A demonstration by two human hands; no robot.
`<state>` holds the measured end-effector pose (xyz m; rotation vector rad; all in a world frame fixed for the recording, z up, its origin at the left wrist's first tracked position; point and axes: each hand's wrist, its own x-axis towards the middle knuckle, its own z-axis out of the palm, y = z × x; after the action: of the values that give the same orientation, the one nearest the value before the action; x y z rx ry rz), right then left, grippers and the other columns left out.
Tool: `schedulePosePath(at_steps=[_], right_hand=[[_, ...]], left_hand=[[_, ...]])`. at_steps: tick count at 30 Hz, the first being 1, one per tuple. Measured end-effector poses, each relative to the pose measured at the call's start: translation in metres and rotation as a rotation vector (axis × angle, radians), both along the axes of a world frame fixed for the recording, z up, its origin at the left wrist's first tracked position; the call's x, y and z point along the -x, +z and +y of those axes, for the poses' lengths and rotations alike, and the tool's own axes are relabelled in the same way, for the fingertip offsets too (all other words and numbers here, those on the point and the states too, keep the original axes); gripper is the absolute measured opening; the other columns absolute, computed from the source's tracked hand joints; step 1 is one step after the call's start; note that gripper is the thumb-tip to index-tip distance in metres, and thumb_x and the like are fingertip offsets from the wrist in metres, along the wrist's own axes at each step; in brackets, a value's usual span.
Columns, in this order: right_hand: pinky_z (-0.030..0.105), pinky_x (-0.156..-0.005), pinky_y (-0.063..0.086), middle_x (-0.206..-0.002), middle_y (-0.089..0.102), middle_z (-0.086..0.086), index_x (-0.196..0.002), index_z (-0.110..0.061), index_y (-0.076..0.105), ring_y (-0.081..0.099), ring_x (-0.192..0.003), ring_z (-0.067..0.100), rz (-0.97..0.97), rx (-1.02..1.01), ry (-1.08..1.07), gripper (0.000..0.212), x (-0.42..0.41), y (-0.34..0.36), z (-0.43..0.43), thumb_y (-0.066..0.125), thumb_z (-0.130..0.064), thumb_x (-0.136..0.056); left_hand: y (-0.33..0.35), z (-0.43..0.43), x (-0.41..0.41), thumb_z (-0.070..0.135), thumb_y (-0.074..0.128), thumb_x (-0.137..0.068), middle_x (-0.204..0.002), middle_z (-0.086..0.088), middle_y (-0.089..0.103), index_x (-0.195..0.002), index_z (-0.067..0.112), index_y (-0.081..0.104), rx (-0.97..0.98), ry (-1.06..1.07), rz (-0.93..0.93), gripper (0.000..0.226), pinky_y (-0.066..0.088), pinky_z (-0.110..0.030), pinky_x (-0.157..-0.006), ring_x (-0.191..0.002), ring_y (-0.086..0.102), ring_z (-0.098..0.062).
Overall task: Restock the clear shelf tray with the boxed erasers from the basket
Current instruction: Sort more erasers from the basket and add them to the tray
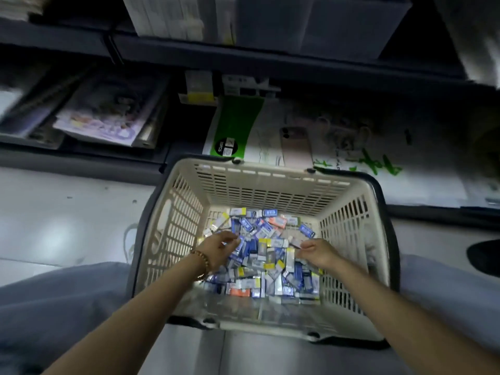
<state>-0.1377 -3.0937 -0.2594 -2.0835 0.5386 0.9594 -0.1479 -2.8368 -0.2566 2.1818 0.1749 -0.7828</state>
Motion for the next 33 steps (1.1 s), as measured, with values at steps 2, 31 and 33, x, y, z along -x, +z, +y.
schedulePosePath(at_steps=[2,31,33], right_hand=[[0.024,-0.078,0.044,-0.100,0.057,0.002,-0.101,-0.007,0.061,0.058,-0.093,0.015,0.045,0.012,-0.006,0.025,0.005,-0.019,-0.006,0.072,-0.020,-0.082],[0.022,-0.056,0.057,-0.105,0.056,0.014,-0.117,-0.008,0.045,0.060,-0.077,0.020,0.095,-0.306,-0.258,0.020,0.001,-0.033,0.006,0.049,-0.011,-0.097],[0.025,-0.066,0.057,-0.116,0.054,0.016,-0.128,-0.003,0.042,0.059,-0.089,0.022,0.095,-0.290,-0.180,0.036,0.006,-0.035,0.010,0.052,-0.007,-0.094]], left_hand=[[-0.019,-0.014,-0.003,0.027,0.052,-0.095,-0.119,-0.015,0.062,-0.123,0.008,0.056,0.007,-0.003,0.069,0.034,0.046,-0.029,-0.088,-0.107,0.059,-0.027],[-0.065,-0.016,-0.009,0.030,0.067,-0.085,-0.106,-0.008,0.064,-0.108,0.011,0.056,-0.304,-0.521,0.062,0.032,0.045,-0.029,-0.079,-0.096,0.058,-0.022],[-0.068,-0.016,-0.004,0.025,0.069,-0.083,-0.107,-0.009,0.063,-0.106,0.008,0.056,-0.257,-0.415,0.096,0.031,0.045,-0.028,-0.081,-0.097,0.057,-0.022]])
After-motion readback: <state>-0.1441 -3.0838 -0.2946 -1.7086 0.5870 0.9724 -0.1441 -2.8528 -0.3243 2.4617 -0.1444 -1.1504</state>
